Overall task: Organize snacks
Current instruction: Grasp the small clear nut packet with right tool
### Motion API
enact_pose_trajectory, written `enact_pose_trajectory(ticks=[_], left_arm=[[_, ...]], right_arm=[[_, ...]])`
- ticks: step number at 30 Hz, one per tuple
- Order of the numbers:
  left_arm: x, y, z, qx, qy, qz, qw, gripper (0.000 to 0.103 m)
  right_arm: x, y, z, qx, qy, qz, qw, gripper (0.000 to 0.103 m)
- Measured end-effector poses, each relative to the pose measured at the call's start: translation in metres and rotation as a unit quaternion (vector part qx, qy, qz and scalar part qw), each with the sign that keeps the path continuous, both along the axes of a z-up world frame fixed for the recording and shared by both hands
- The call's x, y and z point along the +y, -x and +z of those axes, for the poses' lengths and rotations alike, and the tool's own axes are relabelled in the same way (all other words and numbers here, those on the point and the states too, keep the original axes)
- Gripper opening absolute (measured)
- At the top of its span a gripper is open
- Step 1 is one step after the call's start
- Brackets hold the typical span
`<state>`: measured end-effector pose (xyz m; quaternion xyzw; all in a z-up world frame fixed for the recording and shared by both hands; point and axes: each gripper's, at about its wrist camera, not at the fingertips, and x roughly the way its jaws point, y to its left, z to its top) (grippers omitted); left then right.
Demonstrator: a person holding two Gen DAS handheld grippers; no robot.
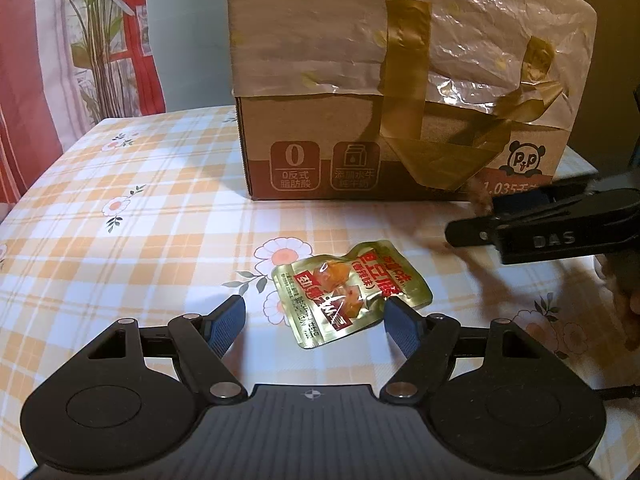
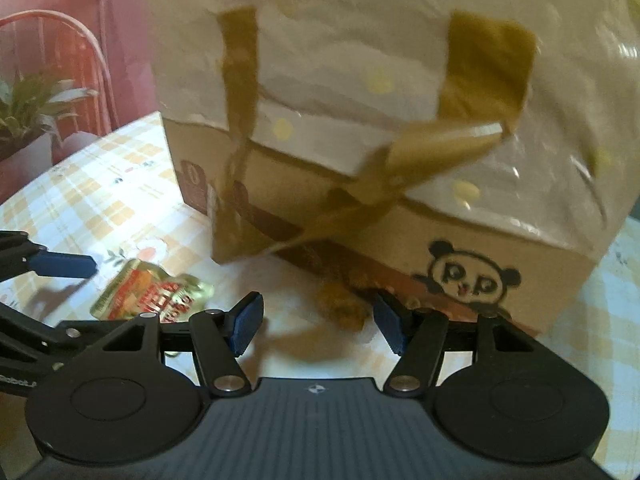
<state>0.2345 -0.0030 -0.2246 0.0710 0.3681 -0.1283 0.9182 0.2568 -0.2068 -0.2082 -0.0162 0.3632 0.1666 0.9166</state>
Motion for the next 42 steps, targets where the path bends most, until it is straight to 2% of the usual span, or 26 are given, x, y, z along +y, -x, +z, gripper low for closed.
enact_pose_trajectory(ticks=[3, 7, 13, 19, 21, 23, 28, 35, 42], left_arm=[[0.000, 0.001, 0.000, -0.002, 0.001, 0.002, 1.0000, 0.078], [0.000, 0.002, 0.000, -0.004, 0.001, 0.004, 1.0000, 0.078], [0.001, 0.002, 0.000, -0.004, 0.002, 0.004, 1.0000, 0.077], [0.001, 0.002, 0.000, -0.004, 0.004, 0.002, 1.0000, 0.077], [0.001, 0.002, 0.000, -0.004, 0.004, 0.002, 1.0000, 0.077], [0.001, 0.002, 0.000, -0.005, 0.004, 0.002, 1.0000, 0.077], [0.001, 0.002, 0.000, -0.005, 0.004, 0.001, 1.0000, 0.077], [0.002, 0.003, 0.000, -0.006, 0.005, 0.001, 1.0000, 0.077], [0.002, 0.004, 0.000, -0.004, 0.004, 0.001, 1.0000, 0.077]], right_arm=[[-0.009, 0.008, 0.001, 0.021, -0.036, -0.011, 0.999, 0.064], [-0.011, 0.018, 0.008, 0.026, -0.046, -0.009, 0.999, 0.063], [0.006, 0.014, 0.014, -0.042, 0.025, 0.025, 0.999, 0.061], [0.020, -0.001, 0.002, -0.044, 0.046, 0.057, 0.996, 0.057], [0.019, -0.004, -0.001, -0.034, 0.038, 0.058, 0.997, 0.050], [0.015, -0.006, -0.004, -0.017, 0.019, 0.057, 0.998, 0.033], [0.007, 0.008, -0.002, -0.007, 0.000, 0.054, 0.999, 0.021], [-0.006, 0.041, -0.001, 0.000, -0.031, 0.022, 0.999, 0.021], [-0.010, 0.071, -0.006, -0.025, -0.044, -0.013, 0.999, 0.021]])
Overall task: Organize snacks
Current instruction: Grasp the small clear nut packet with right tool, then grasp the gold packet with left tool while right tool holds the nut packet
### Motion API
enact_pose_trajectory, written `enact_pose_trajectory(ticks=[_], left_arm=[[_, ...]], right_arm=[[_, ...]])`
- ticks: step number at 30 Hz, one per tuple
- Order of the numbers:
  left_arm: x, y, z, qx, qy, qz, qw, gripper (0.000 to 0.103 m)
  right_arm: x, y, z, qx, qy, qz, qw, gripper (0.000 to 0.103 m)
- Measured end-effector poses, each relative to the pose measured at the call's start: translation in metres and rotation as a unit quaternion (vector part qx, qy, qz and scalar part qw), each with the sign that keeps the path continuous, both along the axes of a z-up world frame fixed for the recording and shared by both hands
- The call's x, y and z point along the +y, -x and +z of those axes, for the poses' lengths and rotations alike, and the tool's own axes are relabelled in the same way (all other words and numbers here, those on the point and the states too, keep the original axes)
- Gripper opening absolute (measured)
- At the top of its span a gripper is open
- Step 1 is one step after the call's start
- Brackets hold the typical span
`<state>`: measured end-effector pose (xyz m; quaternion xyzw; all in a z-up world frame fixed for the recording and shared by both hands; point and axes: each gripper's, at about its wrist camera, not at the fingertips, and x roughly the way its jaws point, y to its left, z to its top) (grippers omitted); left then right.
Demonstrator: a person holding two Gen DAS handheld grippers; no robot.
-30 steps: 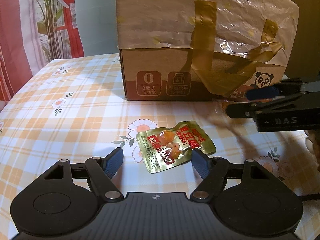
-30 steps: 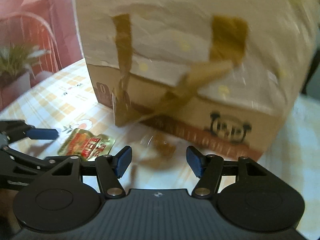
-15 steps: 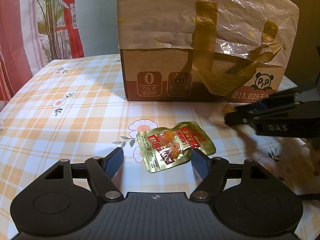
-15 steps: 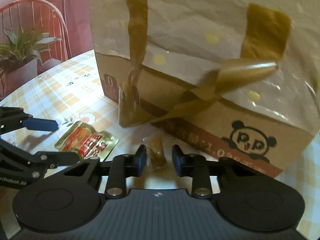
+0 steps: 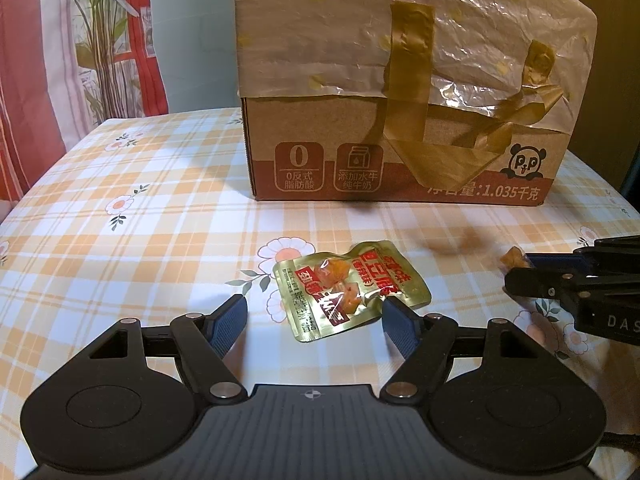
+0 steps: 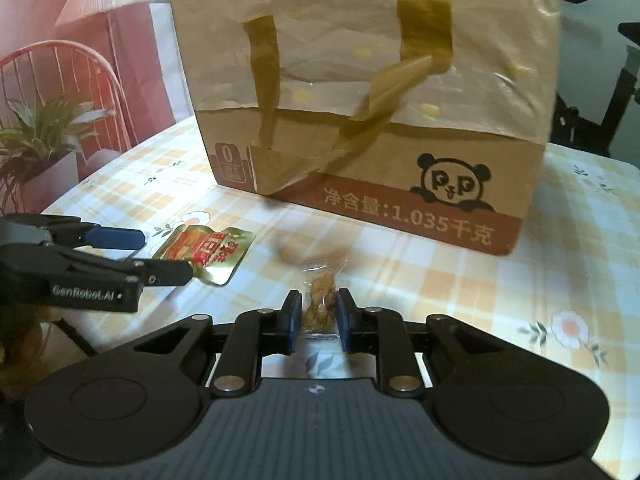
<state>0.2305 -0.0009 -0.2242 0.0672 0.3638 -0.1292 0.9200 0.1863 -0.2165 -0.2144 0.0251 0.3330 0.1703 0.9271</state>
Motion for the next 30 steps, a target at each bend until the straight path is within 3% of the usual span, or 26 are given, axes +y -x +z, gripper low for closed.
enact_pose_trajectory(ticks=[12, 18, 20, 24, 30], left_arm=[[-0.003, 0.007, 0.004, 0.015, 0.023, -0.031, 0.9992, 0.075], [-0.003, 0.005, 0.012, 0.039, 0.085, -0.087, 0.9918, 0.065], [0.002, 0.002, 0.020, 0.024, 0.096, -0.084, 0.9916, 0.065], [0.006, -0.014, 0.030, -0.008, 0.054, -0.084, 0.9950, 0.065], [0.002, -0.058, 0.015, 0.037, 0.045, -0.100, 0.9932, 0.065]], right_arm=[[-0.002, 0.001, -0.003, -0.005, -0.015, -0.002, 1.000, 0.021], [-0.005, 0.002, -0.002, -0.004, -0.020, -0.002, 1.000, 0.021], [-0.005, 0.002, -0.002, -0.004, -0.021, -0.002, 1.000, 0.021], [-0.006, 0.003, -0.001, -0.004, -0.024, -0.004, 1.000, 0.021], [-0.006, 0.002, -0.001, -0.004, -0.023, -0.005, 1.000, 0.021]])
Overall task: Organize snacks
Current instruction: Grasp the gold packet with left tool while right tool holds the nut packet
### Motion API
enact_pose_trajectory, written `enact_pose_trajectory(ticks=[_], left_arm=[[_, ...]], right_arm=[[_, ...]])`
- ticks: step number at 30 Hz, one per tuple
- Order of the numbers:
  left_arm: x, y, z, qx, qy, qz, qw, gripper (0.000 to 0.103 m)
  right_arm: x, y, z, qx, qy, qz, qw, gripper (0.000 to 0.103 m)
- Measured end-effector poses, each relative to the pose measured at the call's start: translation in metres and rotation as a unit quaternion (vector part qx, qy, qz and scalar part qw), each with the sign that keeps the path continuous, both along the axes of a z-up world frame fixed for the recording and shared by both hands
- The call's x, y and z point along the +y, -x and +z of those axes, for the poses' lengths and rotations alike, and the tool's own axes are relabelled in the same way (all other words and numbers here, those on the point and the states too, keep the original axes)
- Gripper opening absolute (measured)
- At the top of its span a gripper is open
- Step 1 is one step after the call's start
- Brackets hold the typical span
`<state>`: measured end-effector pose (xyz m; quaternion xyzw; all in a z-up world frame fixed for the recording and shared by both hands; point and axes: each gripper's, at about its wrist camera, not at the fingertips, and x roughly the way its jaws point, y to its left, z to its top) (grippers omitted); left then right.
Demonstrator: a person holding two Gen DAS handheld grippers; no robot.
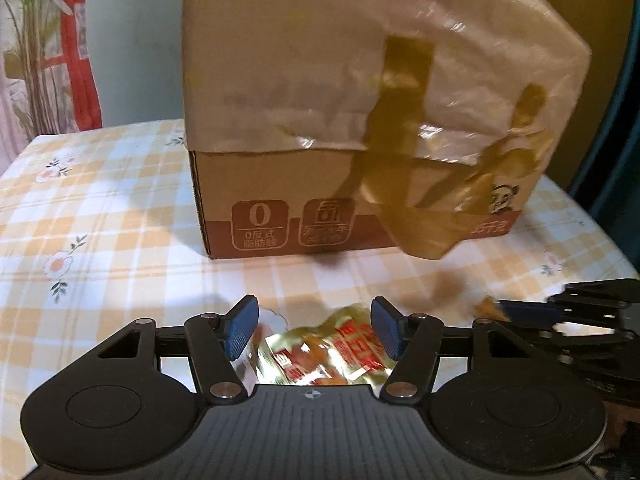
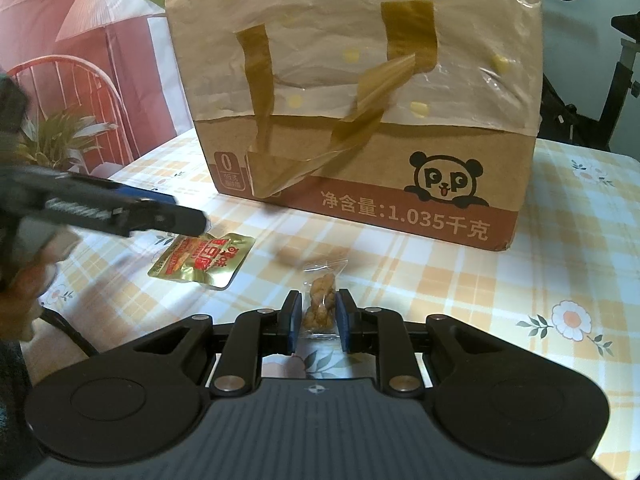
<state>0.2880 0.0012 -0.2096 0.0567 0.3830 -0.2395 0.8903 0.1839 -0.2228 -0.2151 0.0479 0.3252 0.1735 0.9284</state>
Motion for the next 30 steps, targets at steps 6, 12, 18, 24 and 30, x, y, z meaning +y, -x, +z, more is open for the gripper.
enact_pose_trajectory(ticks=[6, 12, 18, 24, 30], left_arm=[[0.007, -0.009, -0.008, 0.035, 0.040, -0.009, 0.9985, 0.065], [0.017, 0.019, -0.008, 0.039, 0.043, -0.032, 0.9978, 0.065], [0.010, 0.041, -0.007, 0.040, 0.041, -0.026, 0.9980, 0.065], [-0.017, 0.051, -0.008, 0.004, -0.025, -0.046, 0.9986, 0.065], [-0.030, 0.044, -0.012, -0.024, -0.052, -0.030, 0.9979, 0.065]], right_arm=[[0.000, 0.000, 0.000, 0.000, 0.000, 0.000, 1.000, 0.021], [0.000, 0.000, 0.000, 0.001, -0.004, -0.001, 1.000, 0.021], [-0.001, 0.000, 0.000, 0.001, -0.006, -0.001, 1.000, 0.021], [0.001, 0.000, 0.001, 0.001, -0.002, -0.001, 1.000, 0.021], [0.001, 0.000, 0.000, 0.000, 0.000, -0.001, 1.000, 0.021]])
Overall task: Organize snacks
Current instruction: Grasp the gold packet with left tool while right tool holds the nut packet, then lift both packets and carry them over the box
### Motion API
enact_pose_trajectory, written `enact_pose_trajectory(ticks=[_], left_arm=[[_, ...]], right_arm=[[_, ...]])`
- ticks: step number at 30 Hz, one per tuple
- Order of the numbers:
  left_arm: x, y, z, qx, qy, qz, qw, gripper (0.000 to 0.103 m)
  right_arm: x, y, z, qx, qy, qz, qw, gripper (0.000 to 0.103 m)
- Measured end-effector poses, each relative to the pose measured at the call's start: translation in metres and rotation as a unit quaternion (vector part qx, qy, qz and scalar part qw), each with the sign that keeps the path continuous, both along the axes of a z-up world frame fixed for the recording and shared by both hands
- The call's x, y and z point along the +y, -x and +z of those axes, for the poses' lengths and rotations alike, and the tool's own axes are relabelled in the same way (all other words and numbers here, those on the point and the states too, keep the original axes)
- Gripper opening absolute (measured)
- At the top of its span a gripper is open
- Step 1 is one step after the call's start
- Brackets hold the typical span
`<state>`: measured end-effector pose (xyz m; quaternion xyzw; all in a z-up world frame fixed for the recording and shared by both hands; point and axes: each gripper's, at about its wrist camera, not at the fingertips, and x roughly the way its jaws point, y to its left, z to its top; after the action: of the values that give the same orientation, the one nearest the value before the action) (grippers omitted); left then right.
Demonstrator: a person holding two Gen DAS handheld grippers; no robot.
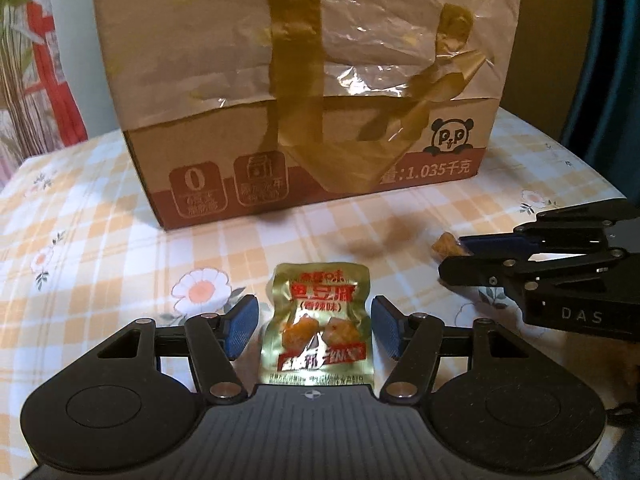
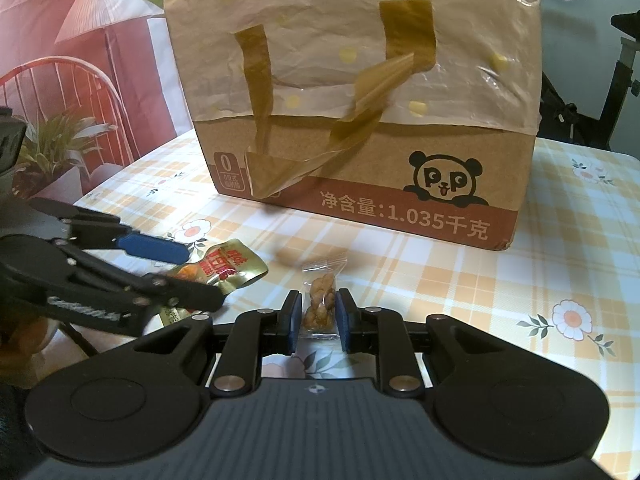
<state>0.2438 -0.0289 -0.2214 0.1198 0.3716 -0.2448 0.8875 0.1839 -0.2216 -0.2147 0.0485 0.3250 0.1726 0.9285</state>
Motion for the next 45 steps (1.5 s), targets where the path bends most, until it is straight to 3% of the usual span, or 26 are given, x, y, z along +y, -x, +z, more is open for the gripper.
enact_pose_trajectory(ticks=[3, 7, 9, 17, 23, 34, 40, 45], left_arm=[[0.002, 0.002, -0.001, -0.009, 0.005, 0.002, 0.9999, 0.065], [0.002, 0.010, -0.001, -0.022, 0.011, 0.028, 0.9993, 0.048], [0.003, 0.017, -0.001, -0.024, 0.016, 0.037, 0.9989, 0.046], [0.022, 0.033, 0.009, -0.044, 0.051, 0.071, 0.9952, 0.045], [0.028, 0.030, 0.009, -0.033, 0.060, 0.093, 0.9934, 0.046], [0.031, 0.031, 0.011, -0.038, 0.068, 0.093, 0.9926, 0.046], [0.042, 0.037, 0.048, -0.091, 0.098, 0.100, 0.9860, 0.046], [0.041, 0.030, 0.094, -0.147, 0.115, 0.085, 0.9788, 0.046]], right_arm=[[-0.001, 0.000, 0.000, 0.000, -0.002, 0.000, 1.000, 0.021], [-0.001, 0.000, 0.000, 0.000, -0.002, 0.000, 1.000, 0.021], [-0.001, 0.000, 0.000, 0.000, -0.002, 0.000, 1.000, 0.021], [-0.001, 0.000, 0.000, 0.000, -0.002, 0.000, 1.000, 0.021], [0.000, 0.000, 0.000, -0.002, 0.000, 0.000, 1.000, 0.021], [0.001, 0.004, -0.001, -0.011, 0.001, 0.002, 1.000, 0.021], [-0.011, 0.019, 0.010, -0.045, -0.028, -0.020, 0.998, 0.021], [-0.029, 0.029, 0.053, -0.105, -0.052, -0.030, 0.993, 0.021]])
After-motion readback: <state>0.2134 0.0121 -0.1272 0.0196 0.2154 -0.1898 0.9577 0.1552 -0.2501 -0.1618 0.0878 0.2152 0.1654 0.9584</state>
